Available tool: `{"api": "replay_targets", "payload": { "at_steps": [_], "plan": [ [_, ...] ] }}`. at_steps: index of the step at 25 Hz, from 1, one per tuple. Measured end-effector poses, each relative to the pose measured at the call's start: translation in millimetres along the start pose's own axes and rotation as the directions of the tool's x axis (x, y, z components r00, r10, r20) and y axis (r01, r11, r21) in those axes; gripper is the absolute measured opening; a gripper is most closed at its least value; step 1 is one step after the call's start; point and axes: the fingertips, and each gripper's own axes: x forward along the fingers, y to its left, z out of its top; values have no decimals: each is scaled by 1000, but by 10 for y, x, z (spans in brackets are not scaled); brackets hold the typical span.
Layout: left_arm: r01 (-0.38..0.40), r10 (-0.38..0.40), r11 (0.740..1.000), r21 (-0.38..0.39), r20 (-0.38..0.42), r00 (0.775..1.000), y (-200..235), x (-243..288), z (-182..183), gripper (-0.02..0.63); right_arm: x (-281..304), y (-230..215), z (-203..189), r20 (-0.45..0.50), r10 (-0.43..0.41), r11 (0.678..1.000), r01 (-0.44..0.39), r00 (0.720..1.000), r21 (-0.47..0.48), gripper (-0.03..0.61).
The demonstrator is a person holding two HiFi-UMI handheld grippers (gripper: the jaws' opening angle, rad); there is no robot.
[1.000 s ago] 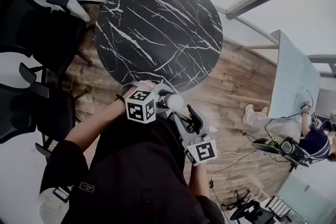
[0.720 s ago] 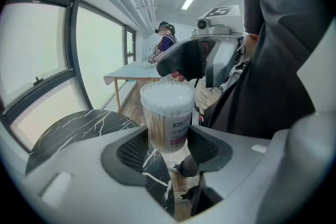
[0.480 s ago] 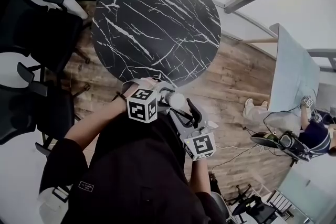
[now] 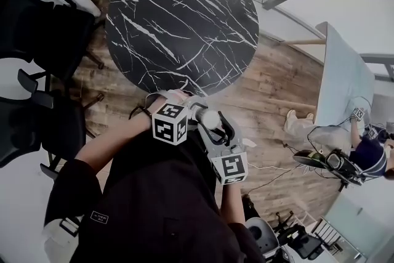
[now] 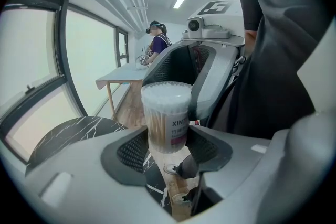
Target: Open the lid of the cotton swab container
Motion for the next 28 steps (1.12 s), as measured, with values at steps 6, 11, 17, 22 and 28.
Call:
{"api": "replay_targets", "payload": {
  "at_steps": [6,11,17,22,28],
  "plan": [
    [-1,1,1000,3,7,1000,-29,27,15,239,-26,-2,-32,-21,7,1000,-7,1000,14,264],
    [15,-15,1000,-6,33,999,-64,12,23,239,-45,17,-67,-58,26,999,-23,998,44,262],
    [6,-7,1000,26,43,999,-83,27,15,233,-70,73,23,-27,40,997,-38,999,69,259],
    [18,-19,1000,8,58,998,-87,11,31,235,-72,63,19,-36,37,998,-35,999,58,259],
    [19,-20,1000,12,53,998,-76,1,34,235,-72,55,19,-41,47,997,-45,998,63,259]
  ]
}}
